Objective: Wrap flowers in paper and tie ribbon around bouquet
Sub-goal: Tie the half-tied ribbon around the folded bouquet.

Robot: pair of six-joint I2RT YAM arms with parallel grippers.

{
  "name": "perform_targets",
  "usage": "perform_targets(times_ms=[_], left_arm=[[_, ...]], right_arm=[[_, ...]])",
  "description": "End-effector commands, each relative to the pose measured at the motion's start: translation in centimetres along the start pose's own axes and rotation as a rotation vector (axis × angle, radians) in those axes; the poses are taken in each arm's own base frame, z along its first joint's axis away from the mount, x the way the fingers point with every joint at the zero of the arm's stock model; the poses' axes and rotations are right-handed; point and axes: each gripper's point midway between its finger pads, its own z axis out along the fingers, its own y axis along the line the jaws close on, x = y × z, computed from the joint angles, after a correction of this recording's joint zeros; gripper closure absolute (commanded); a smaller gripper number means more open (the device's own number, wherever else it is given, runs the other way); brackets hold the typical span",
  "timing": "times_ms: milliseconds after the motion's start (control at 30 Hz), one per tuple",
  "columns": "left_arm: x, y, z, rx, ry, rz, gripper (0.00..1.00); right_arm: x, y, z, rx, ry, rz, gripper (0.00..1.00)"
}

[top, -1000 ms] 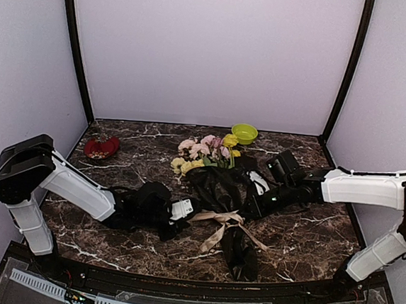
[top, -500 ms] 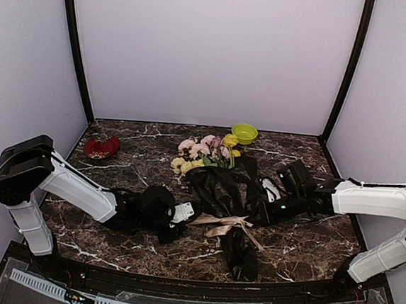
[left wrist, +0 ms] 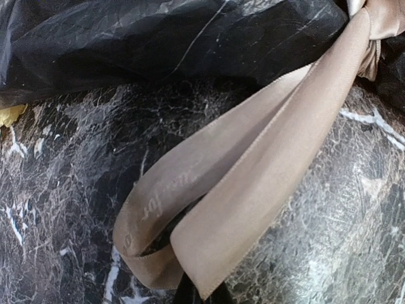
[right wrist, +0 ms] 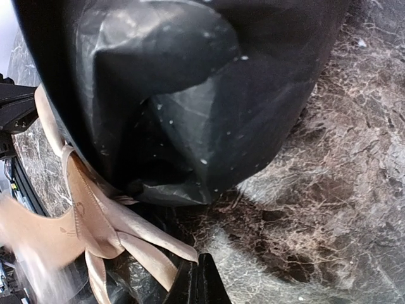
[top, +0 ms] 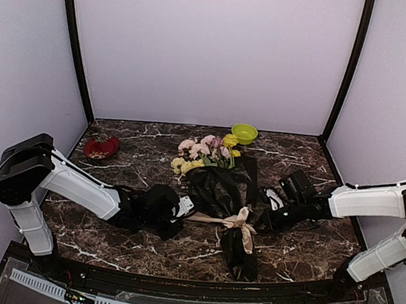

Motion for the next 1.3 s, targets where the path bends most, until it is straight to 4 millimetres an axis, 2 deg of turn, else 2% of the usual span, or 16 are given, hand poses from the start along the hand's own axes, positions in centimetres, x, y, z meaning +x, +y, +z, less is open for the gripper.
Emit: perform_targets(times_ms=[0,233,333,433,533,667,800,967,1133,1267], left_arm=[[6.2,0.8,0.1,-0.055,0.217,0.007,1.00],[7.8,1.6,-0.4,-0.095,0.251,-0.025,1.00],[7.1,1.4,-0.8,-0.075,0.211,-0.035,1.00],[5.3,1.2,-1.4,-0.049,0.129,-0.050,1.00],[4.7,1.1,-1.8,-0.038,0.100,-0.058,1.00],[6.0,1.8,-1.7,-0.061,0.151,-0.104,1.00],[7.2,1.8,-1.3,-0.066,0.213,-0.106,1.00],[7.8,2.4,-1.0,-0.109,0.265,-0.136,1.00],[9.4,2.8,-1.1,-0.139,0.329,-0.169,1.00],[9.3,2.4,-1.3,-0.105,0.300,-0.169,1.00]], right_arm=[[0.2,-0.7,0.3,-0.001,0.008,0.019,1.00],[1.3,-1.6,0.9,0.003,0.046,0.053,1.00],[0.8,-1.1,0.7,-0.015,0.040,0.042,1.00],[-0.4,0.0,0.2,-0.038,0.031,0.009,1.00],[-1.0,-0.4,0.0,-0.003,0.030,0.005,1.00],[-0.7,-2.1,0.4,0.050,0.042,0.034,1.00],[-0.2,-1.9,0.9,0.018,0.053,0.029,1.00],[0.5,-2.9,1.3,0.053,0.073,0.044,1.00],[1.8,-3.6,1.7,0.063,0.098,0.075,1.00],[1.9,-3.3,1.7,0.042,0.092,0.069,1.00]])
